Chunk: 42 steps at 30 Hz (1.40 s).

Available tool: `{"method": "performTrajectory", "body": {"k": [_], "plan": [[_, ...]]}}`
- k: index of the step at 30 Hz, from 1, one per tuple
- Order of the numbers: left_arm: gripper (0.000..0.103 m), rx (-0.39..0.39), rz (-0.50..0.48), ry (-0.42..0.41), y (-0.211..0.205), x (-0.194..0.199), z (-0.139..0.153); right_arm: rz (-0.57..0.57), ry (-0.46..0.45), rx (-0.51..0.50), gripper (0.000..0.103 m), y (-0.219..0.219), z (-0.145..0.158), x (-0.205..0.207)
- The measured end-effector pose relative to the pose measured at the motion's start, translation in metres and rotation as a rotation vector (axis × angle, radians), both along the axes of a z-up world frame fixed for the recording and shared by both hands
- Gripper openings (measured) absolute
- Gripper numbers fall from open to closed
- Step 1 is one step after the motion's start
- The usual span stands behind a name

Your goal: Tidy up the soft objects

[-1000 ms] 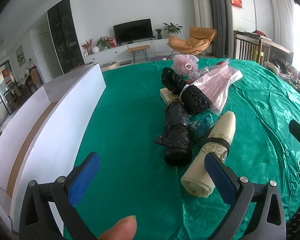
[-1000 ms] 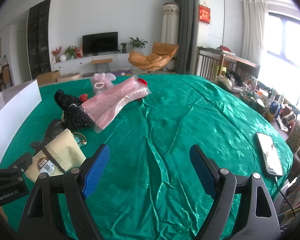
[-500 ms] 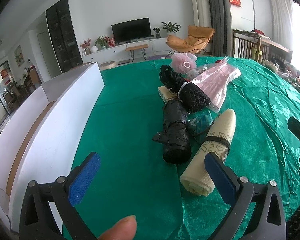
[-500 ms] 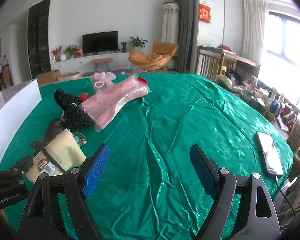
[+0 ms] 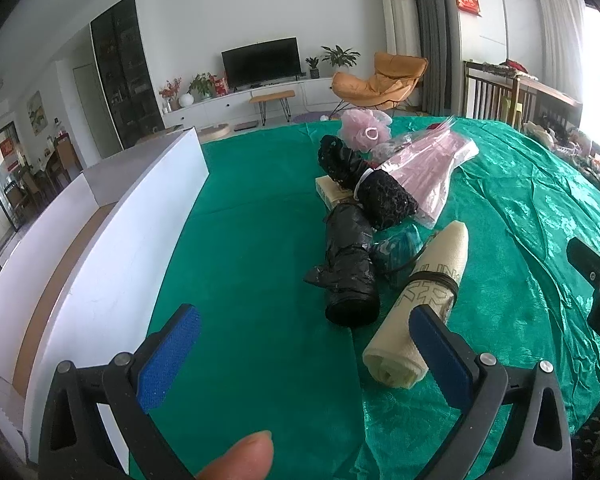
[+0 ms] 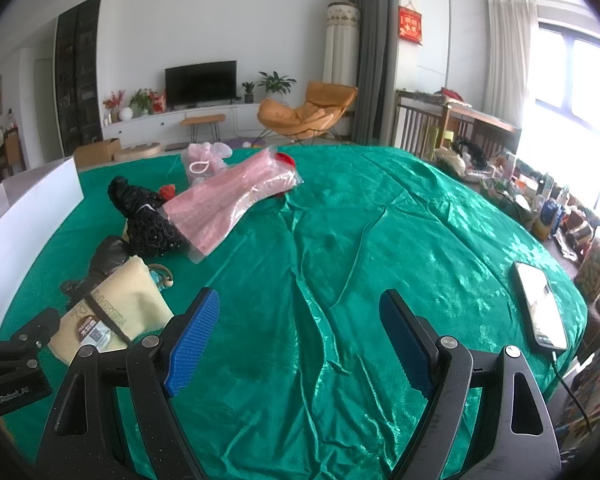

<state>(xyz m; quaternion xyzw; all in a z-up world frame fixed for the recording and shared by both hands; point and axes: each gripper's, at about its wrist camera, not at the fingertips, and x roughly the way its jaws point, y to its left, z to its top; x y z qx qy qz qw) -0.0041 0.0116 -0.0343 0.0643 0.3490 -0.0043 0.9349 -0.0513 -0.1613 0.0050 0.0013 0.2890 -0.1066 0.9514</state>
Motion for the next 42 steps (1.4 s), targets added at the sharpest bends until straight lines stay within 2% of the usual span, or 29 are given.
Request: {"method": "performTrajectory", "body": {"k": [10, 15, 26, 31, 32, 36, 37, 39, 40, 42], "plan": [[0.103, 0.0, -0.017, -0.004, 0.002, -0.006, 0.007, 0.001, 0.003, 0.003, 0.085, 0.001, -0.002, 0.001], [0.103, 0.023, -0.021, 0.018, 0.007, -0.01, 0.002, -0.007, 0.003, 0.032, 0.085, -0.002, -0.006, 0.0], [0.103, 0.005, -0.024, 0.082, 0.023, -0.009, -0.011, 0.037, 0.044, 0.076, 0.085, 0.002, -0.01, -0.001], [0.103, 0.014, -0.03, 0.097, 0.026, -0.013, -0.013, 0.265, 0.021, 0.269, 0.085, 0.006, -0.003, -0.003], [0.103, 0.015, -0.035, 0.099, 0.026, -0.015, -0.015, 0.321, 0.057, 0.334, 0.085, 0.009, -0.004, 0.006], [0.103, 0.018, -0.03, 0.118, 0.028, -0.019, -0.02, 0.398, 0.162, 0.533, 0.085, 0.028, -0.001, 0.042], [0.103, 0.013, -0.027, 0.124, 0.03, -0.02, -0.02, 0.438, 0.204, 0.536, 0.085, 0.045, -0.002, 0.054], [0.103, 0.011, -0.025, 0.124, 0.032, -0.022, -0.018, 0.489, 0.267, 0.468, 0.085, 0.07, -0.007, 0.063], [0.103, 0.014, -0.024, 0.117, 0.034, -0.023, -0.017, 0.517, 0.317, 0.371, 0.085, 0.087, -0.015, 0.062], [0.103, 0.021, -0.025, 0.1, 0.038, -0.026, -0.014, 0.511, 0.359, 0.253, 0.085, 0.091, -0.026, 0.057]]}}
